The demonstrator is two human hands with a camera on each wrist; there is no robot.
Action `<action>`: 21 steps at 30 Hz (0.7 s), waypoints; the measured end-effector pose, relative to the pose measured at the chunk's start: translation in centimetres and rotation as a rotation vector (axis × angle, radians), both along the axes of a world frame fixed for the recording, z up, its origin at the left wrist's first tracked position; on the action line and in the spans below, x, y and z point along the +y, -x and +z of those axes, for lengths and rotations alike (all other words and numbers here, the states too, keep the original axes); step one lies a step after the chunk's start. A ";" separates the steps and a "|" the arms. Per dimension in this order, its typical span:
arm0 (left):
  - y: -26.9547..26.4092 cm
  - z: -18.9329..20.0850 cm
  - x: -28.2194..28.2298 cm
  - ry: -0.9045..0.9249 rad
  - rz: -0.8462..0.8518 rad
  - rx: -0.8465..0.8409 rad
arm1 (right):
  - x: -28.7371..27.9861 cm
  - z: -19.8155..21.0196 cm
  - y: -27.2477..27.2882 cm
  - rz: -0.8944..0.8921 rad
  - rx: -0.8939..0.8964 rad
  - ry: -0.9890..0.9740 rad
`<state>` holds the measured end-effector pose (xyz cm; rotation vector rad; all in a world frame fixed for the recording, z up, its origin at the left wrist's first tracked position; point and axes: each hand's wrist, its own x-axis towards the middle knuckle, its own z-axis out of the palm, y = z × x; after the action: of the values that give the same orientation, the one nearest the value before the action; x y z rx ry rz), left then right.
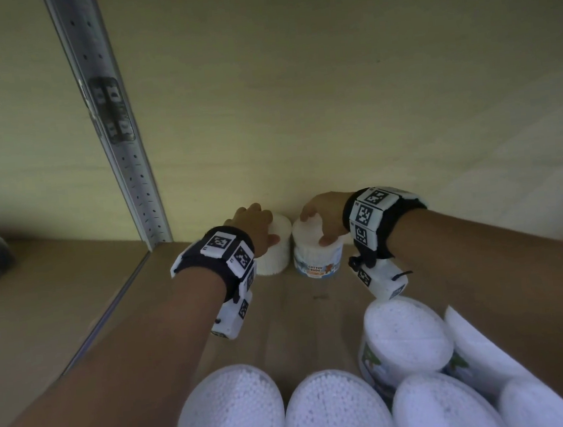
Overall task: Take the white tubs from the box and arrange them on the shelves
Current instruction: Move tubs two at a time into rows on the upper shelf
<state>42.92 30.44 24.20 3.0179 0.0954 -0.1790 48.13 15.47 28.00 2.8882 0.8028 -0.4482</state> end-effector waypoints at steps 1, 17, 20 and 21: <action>0.0 0.1 0.0 -0.003 -0.003 0.003 | -0.1 0.1 0.1 0.018 0.004 -0.003; -1.9 0.2 1.5 0.007 -0.035 -0.030 | 0.0 0.2 -0.4 0.053 -0.002 0.025; -2.2 0.0 1.2 -0.079 0.011 -0.060 | 0.3 0.0 -0.5 0.028 0.033 0.034; -2.2 0.0 1.1 -0.095 0.021 -0.067 | 0.4 -0.2 -0.7 0.020 0.040 0.041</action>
<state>45.14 31.52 24.15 3.1125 0.1326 -0.0734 48.78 15.85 27.85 2.8398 0.8174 -0.5159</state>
